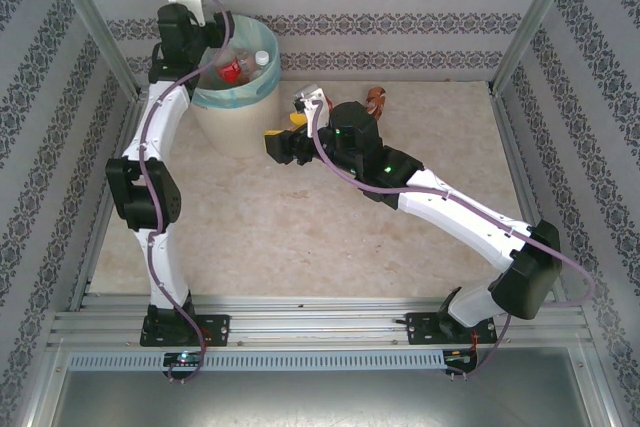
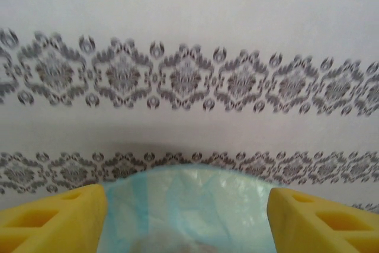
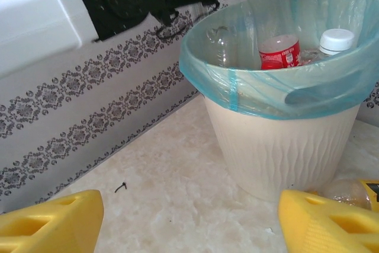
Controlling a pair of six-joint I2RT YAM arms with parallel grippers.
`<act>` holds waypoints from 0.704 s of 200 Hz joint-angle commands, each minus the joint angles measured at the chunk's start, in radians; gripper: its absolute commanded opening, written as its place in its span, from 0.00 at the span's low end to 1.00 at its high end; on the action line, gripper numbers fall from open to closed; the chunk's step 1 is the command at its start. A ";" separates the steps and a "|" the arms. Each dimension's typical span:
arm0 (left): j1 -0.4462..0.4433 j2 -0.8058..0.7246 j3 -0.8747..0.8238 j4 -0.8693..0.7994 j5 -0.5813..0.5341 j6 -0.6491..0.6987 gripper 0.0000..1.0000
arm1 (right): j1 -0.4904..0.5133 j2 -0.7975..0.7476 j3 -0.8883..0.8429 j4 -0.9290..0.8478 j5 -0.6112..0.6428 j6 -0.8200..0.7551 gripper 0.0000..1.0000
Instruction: Put the plastic bottles in the bin
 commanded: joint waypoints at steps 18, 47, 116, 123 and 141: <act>0.006 -0.106 0.161 -0.125 -0.008 -0.016 0.76 | 0.019 -0.001 0.008 -0.005 0.009 0.033 0.77; 0.006 -0.085 0.166 -0.207 0.019 -0.017 0.47 | 0.020 0.008 0.012 -0.009 0.003 0.043 0.76; 0.011 -0.025 0.163 -0.310 -0.090 0.008 0.39 | 0.023 0.009 0.010 -0.036 -0.006 0.057 0.74; 0.017 -0.011 0.197 -0.330 -0.093 0.002 0.35 | 0.023 0.010 0.011 -0.036 -0.007 0.059 0.74; 0.046 0.058 0.345 -0.445 -0.070 -0.038 0.28 | 0.026 0.011 0.015 -0.036 -0.012 0.066 0.74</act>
